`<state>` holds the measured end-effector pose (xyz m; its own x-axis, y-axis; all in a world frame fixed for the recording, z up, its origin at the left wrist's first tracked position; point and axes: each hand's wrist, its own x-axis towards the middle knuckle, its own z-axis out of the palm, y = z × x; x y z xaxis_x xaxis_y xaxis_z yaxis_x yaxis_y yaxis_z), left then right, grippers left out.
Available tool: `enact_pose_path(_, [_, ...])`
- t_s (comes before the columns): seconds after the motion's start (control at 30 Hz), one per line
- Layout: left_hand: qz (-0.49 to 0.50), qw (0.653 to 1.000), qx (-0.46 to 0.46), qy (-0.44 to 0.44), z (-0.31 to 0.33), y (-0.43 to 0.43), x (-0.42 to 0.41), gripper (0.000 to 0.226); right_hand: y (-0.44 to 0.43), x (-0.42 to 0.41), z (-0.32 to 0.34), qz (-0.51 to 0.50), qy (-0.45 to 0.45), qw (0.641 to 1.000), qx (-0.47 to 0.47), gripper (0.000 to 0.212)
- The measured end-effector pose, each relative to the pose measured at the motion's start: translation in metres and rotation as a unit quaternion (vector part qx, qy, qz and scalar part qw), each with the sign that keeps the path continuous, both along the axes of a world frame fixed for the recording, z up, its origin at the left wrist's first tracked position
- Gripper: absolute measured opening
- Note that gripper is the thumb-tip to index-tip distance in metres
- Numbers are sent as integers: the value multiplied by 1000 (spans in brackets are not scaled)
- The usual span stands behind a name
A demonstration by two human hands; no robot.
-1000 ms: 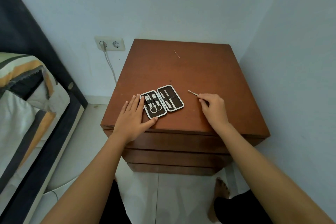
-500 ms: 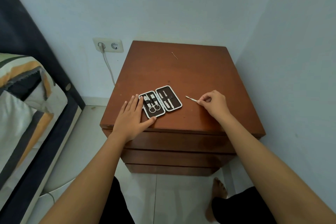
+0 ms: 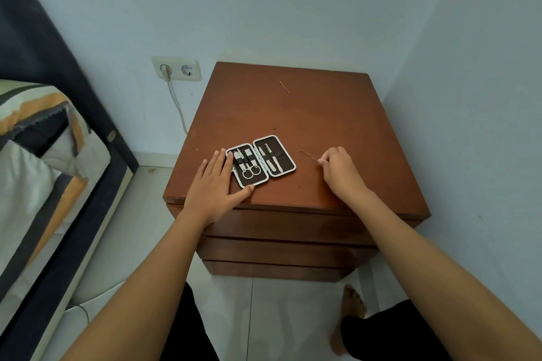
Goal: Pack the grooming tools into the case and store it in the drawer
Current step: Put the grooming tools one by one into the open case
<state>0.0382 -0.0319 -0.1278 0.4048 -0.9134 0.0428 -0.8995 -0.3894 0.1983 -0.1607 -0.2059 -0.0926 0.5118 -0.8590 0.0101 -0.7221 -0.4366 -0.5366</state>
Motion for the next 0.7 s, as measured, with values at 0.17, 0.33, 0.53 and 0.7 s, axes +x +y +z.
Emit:
enact_pose_path(0.17, [1, 1000, 6, -4, 0, 0, 0, 104, 25, 15, -1, 51, -105, 992, 45, 5])
enact_pose_path(0.33, [1, 1000, 6, -4, 0, -1, 0, 104, 32, 24, -5, 48, -116, 992, 16, 11])
enact_pose_path(0.53, [2, 1000, 7, -7, -1, -1, 1, 103, 36, 25, -4, 35, -90, 995, -33, 16])
enact_pose_path(0.7, [2, 1000, 8, -6, -2, -1, 1, 103, 38, 36, -3, 70, -60, 994, -64, 22])
